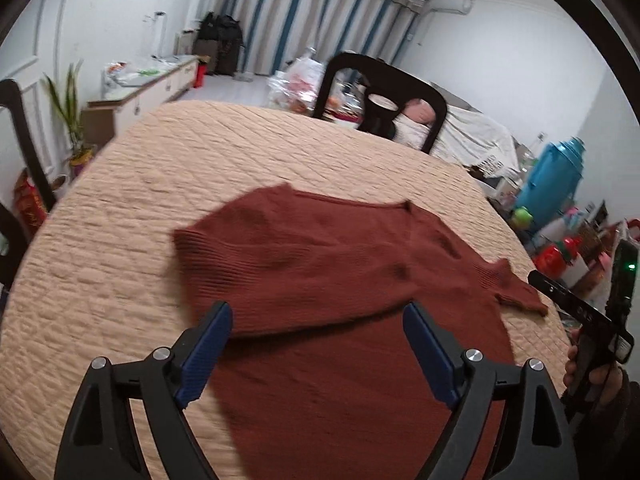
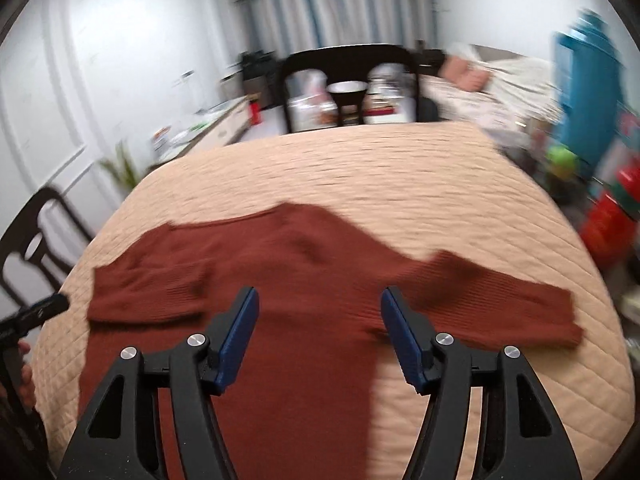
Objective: Fold small clothes
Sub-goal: 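Move the right gripper to the other sleeve cuff and grasp it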
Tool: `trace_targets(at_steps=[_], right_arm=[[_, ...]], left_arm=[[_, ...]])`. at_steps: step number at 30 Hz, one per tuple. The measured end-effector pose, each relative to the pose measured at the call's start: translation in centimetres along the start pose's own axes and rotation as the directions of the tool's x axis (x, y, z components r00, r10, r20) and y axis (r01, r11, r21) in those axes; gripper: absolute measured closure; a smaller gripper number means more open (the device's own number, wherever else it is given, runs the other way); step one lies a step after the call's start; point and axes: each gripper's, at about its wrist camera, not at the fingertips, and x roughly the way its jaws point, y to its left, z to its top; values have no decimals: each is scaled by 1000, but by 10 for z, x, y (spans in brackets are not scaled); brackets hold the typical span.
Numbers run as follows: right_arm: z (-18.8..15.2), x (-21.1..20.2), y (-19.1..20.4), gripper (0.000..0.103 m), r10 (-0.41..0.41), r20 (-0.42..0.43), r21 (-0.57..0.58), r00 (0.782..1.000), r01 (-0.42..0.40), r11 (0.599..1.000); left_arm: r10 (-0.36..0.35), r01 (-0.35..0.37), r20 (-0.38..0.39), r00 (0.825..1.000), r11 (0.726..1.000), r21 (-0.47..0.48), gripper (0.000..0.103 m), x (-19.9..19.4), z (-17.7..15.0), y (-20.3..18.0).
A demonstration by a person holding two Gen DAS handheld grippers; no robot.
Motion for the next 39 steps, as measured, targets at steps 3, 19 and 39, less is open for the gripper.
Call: trace_targets(at_steps=[3, 19, 39], right_arm=[[-2, -8, -40, 39, -71, -6, 84, 997, 71, 994], [-22, -11, -181, 39, -213, -87, 343, 973, 230, 911], [-26, 5, -188, 49, -154, -111, 382, 982, 185, 905]], left_arm=[[-25, 25, -19, 1000, 999, 27, 14, 9, -3, -19], [-142, 163, -145, 979, 976, 144, 14, 60, -26, -102], [-119, 151, -199, 973, 976, 154, 14, 78, -38, -107]])
